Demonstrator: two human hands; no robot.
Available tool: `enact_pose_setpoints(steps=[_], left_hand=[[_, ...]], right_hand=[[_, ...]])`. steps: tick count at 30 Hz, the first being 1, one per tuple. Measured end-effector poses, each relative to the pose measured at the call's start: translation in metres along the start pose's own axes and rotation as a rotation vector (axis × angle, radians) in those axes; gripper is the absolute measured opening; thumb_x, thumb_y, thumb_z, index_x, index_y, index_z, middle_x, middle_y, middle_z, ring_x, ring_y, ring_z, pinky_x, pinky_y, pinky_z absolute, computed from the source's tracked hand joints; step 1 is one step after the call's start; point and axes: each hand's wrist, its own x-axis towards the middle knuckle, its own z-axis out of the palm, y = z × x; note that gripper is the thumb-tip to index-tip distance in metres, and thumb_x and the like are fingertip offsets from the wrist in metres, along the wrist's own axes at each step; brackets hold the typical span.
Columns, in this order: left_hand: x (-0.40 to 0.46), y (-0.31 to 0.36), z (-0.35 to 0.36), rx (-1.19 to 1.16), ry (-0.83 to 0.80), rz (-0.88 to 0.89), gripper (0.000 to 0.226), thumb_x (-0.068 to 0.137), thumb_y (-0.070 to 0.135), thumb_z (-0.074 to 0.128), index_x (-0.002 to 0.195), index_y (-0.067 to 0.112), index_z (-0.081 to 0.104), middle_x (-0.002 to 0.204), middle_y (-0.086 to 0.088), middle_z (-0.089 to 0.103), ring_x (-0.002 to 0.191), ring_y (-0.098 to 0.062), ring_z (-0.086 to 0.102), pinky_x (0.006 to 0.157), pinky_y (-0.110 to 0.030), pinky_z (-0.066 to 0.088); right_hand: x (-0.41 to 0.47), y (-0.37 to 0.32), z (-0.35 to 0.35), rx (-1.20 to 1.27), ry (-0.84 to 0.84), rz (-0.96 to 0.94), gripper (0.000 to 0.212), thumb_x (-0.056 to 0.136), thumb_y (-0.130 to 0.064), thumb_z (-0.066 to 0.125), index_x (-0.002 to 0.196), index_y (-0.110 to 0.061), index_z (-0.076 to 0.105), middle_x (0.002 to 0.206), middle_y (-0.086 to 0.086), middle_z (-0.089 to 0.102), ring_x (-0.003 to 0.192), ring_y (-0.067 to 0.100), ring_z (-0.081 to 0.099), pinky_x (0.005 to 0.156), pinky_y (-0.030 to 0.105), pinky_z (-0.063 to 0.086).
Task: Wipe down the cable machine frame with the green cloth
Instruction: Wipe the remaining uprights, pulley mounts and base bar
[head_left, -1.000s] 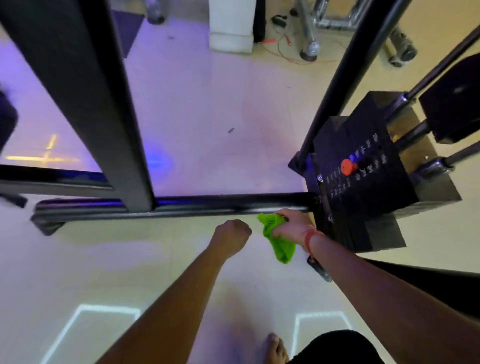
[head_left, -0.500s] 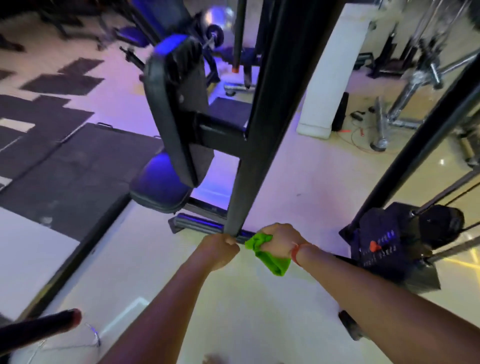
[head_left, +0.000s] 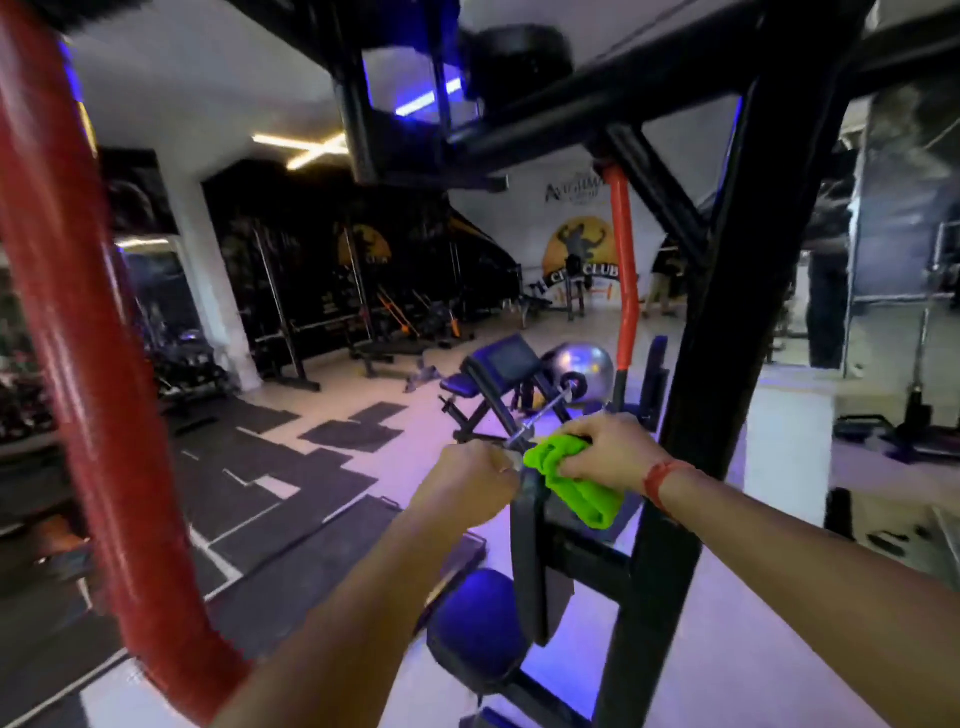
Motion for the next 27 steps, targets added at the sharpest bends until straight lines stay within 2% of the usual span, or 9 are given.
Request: enact_pose_setpoints(steps=[4,6,11,15,17,19,21,24,27], left_hand=[[0.001,0.034,-0.084,0.100,0.191,0.080,0.028,0.095,0.022,0.053,0.111,0.013,0.074,0.115,-0.012,0.072,0.108,-0.031,0.065,0.083,-0.031,0.052],[0.002,0.049,-0.119,0.141,0.243,0.109,0.029,0.096,0.025,0.052,0.109,0.011,0.074,0.111,-0.014,0.072,0.107,-0.033,0.066,0.084,-0.032,0.052],[0.019,0.081,-0.196,0.295,0.389,0.135,0.035,0.095,0.027,0.050,0.119,0.012,0.072,0.125,-0.012,0.069,0.123,-0.032,0.059,0.103,-0.034,0.046],[0.036,0.105,-0.255,0.507,0.520,0.132,0.039,0.093,0.032,0.042,0.112,0.013,0.071,0.120,-0.012,0.069,0.118,-0.035,0.060,0.098,-0.034,0.047],[0.045,0.114,-0.280,0.573,0.581,0.114,0.037,0.093,0.032,0.043,0.107,0.012,0.072,0.116,-0.014,0.070,0.113,-0.036,0.062,0.094,-0.035,0.049],[0.052,0.123,-0.303,0.627,0.655,0.104,0.042,0.086,0.037,0.040,0.097,0.012,0.072,0.106,-0.013,0.072,0.106,-0.034,0.066,0.084,-0.035,0.052],[0.055,0.131,-0.324,0.679,0.712,0.076,0.035,0.085,0.030,0.044,0.094,0.012,0.071,0.100,-0.012,0.072,0.096,-0.035,0.068,0.076,-0.036,0.054],[0.048,0.140,-0.352,0.681,0.794,0.019,0.019,0.084,0.021,0.050,0.090,0.013,0.066,0.099,-0.013,0.070,0.092,-0.036,0.067,0.078,-0.039,0.058],[0.041,0.137,-0.376,0.767,0.848,-0.028,0.026,0.086,0.021,0.050,0.102,0.013,0.068,0.108,-0.013,0.068,0.100,-0.034,0.066,0.083,-0.038,0.056]], right_hand=[[0.027,-0.059,-0.049,0.069,0.161,-0.128,0.033,0.074,-0.025,0.076,0.106,-0.033,0.076,0.097,-0.008,0.076,0.094,0.007,0.068,0.076,0.015,0.044],[0.043,-0.086,-0.070,0.118,0.236,-0.183,0.035,0.075,-0.024,0.077,0.108,-0.034,0.076,0.099,-0.010,0.076,0.091,0.006,0.068,0.073,0.012,0.045],[0.090,-0.151,-0.122,0.235,0.387,-0.329,0.041,0.076,-0.022,0.081,0.116,-0.025,0.072,0.110,0.000,0.075,0.103,0.016,0.068,0.081,0.020,0.045],[0.126,-0.204,-0.162,0.351,0.480,-0.434,0.041,0.078,-0.021,0.082,0.118,-0.023,0.071,0.112,0.001,0.074,0.108,0.020,0.067,0.078,0.016,0.038],[0.143,-0.226,-0.173,0.468,0.513,-0.453,0.040,0.078,-0.020,0.082,0.117,-0.024,0.073,0.110,0.002,0.075,0.106,0.021,0.067,0.082,0.018,0.041],[0.164,-0.248,-0.180,0.608,0.526,-0.456,0.034,0.078,-0.020,0.083,0.111,-0.024,0.074,0.104,0.004,0.076,0.101,0.023,0.068,0.089,0.027,0.050],[0.186,-0.269,-0.185,0.729,0.532,-0.461,0.029,0.076,-0.024,0.084,0.104,-0.028,0.075,0.099,0.003,0.076,0.095,0.024,0.070,0.091,0.035,0.055],[0.216,-0.305,-0.184,0.905,0.491,-0.479,0.029,0.075,-0.023,0.086,0.100,-0.027,0.073,0.097,0.000,0.074,0.092,0.022,0.070,0.088,0.036,0.058],[0.236,-0.339,-0.180,0.973,0.522,-0.548,0.032,0.075,-0.020,0.086,0.103,-0.028,0.072,0.096,0.001,0.075,0.093,0.024,0.071,0.088,0.041,0.059]])
